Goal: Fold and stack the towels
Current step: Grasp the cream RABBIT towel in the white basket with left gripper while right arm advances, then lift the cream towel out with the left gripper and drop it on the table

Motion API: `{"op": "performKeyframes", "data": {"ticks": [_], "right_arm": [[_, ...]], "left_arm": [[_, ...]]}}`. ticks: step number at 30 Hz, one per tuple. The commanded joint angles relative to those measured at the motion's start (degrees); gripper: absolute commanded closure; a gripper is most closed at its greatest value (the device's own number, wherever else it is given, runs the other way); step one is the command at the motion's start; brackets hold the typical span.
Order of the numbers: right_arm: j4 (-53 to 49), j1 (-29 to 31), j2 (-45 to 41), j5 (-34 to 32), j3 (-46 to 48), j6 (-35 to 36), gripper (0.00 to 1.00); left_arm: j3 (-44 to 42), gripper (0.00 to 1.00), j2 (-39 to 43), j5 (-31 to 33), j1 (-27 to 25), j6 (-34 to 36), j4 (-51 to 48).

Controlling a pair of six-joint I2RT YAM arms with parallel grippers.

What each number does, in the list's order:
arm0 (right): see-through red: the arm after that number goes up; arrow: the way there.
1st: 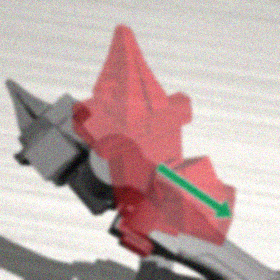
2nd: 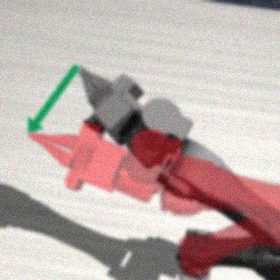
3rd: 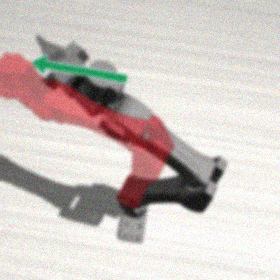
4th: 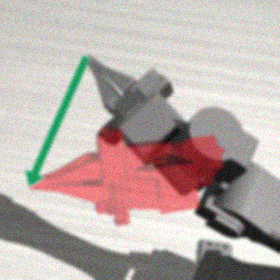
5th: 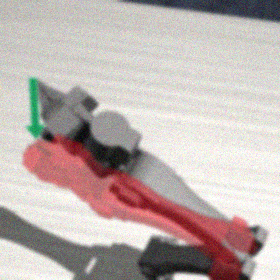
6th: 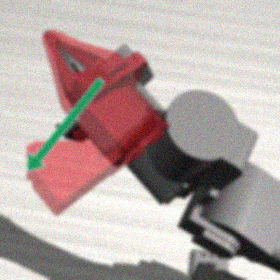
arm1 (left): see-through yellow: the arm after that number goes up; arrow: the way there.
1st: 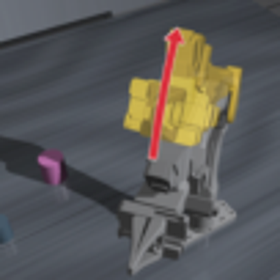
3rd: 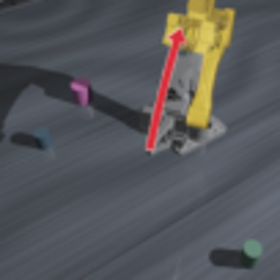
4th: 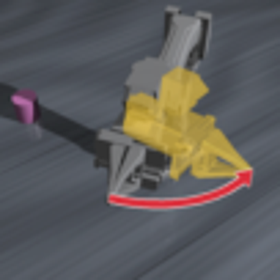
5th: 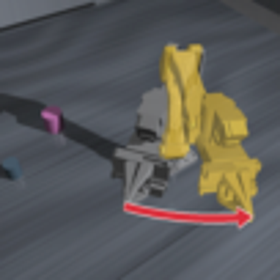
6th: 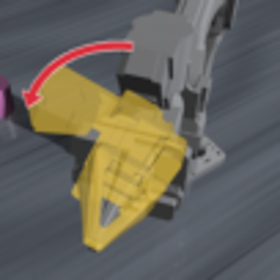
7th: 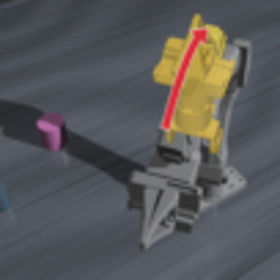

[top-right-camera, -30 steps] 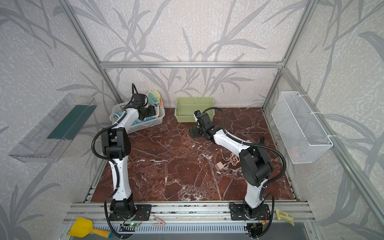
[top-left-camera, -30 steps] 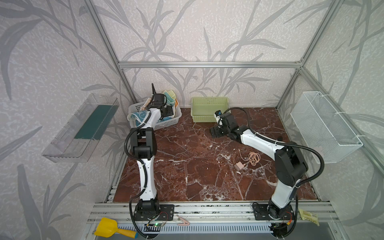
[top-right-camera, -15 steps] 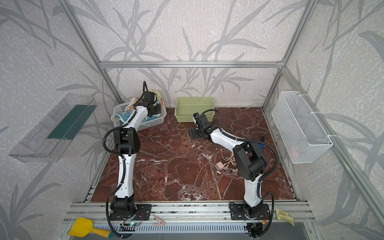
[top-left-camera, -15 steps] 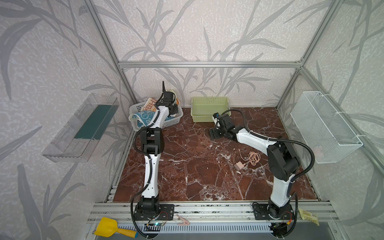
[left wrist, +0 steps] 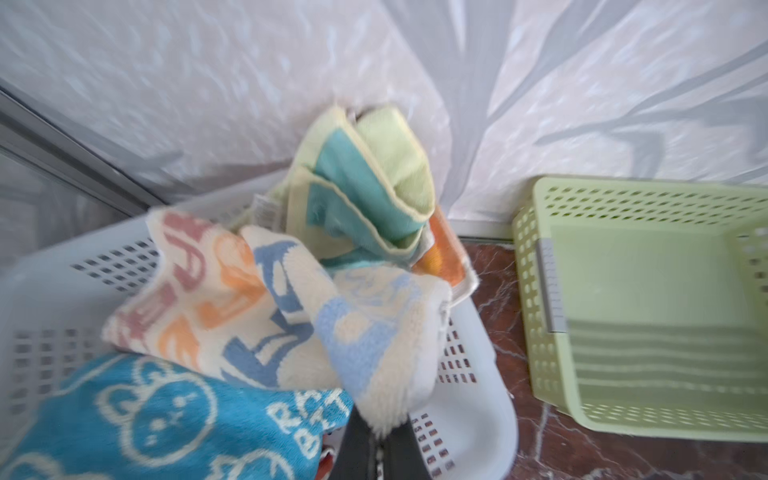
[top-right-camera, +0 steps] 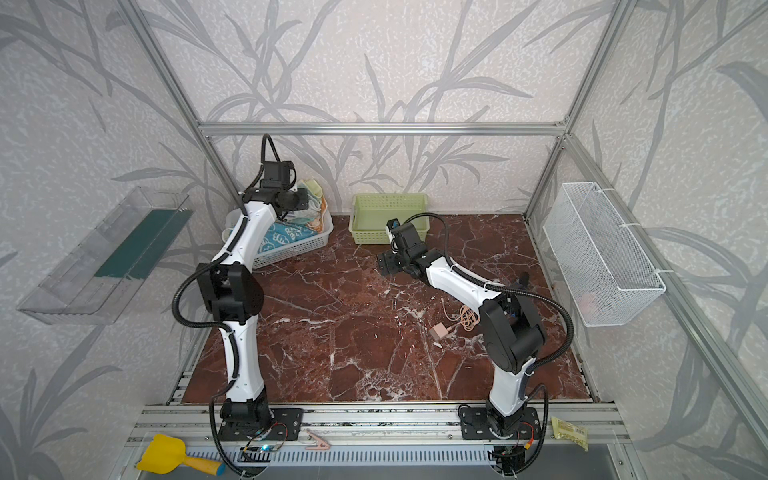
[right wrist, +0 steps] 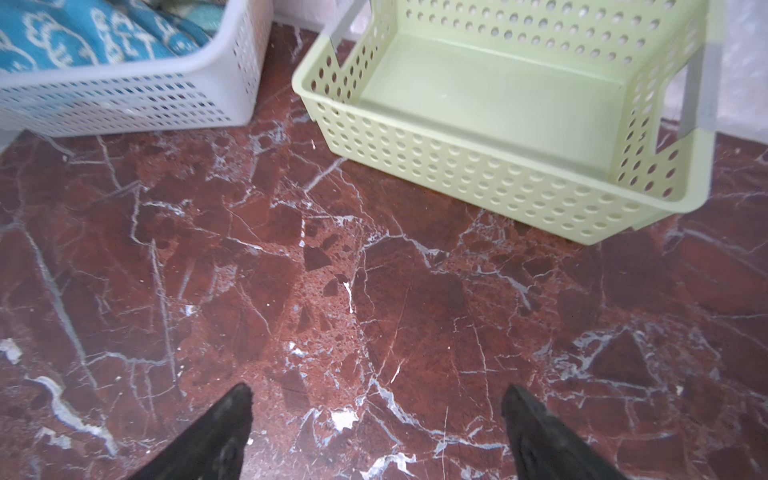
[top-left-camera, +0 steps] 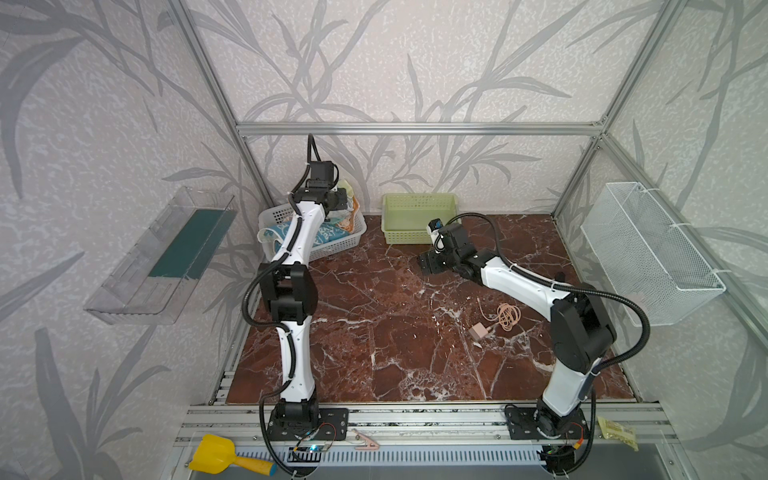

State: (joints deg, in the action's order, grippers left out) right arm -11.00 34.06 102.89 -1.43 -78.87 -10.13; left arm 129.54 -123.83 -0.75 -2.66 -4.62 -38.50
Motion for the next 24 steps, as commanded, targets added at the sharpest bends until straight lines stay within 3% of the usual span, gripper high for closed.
{"op": "performKeyframes", "data": {"ticks": [1, 7, 11, 15, 20, 22, 24], "right_arm": [[-1.41, 0.91, -4.74, 0.42, 0.63, -0.60, 0.07], [-3.24, 1.63, -13.06, 0.83, 2.06, -1.03, 0.07], [-3.90, 1.67, -20.02, 0.74, 4.85, -1.97, 0.08], [-6.34, 1.63, -26.71, 0.89, 7.42, -2.56, 0.08], [-11.35, 1.62, -31.66, 2.85, 10.08, -2.97, 0.08], [-12.75, 1.62, -32.05, 4.11, 11.53, -3.44, 0.08], [-13.66, 1.64, -31.03, 5.71, 12.70, -3.97, 0.09]], "left_arm": [[2.74, 1.00, 8.27, -3.16, -0.78, 2.82, -2.32], [12.21, 1.00, 17.17, -3.31, -4.87, 6.45, -7.98], [8.22, 1.00, 26.24, -5.39, -8.95, 6.20, -6.03], [-6.85, 1.00, 36.23, -11.58, -10.97, -1.17, -0.04], [-36.58, 0.98, 46.08, -18.78, -11.14, -13.23, 11.59], [-45.51, 0.62, 46.27, -19.12, -11.14, -15.29, 12.95], [-49.10, 0.45, 44.36, -16.56, -11.14, -15.18, 9.37]]}}
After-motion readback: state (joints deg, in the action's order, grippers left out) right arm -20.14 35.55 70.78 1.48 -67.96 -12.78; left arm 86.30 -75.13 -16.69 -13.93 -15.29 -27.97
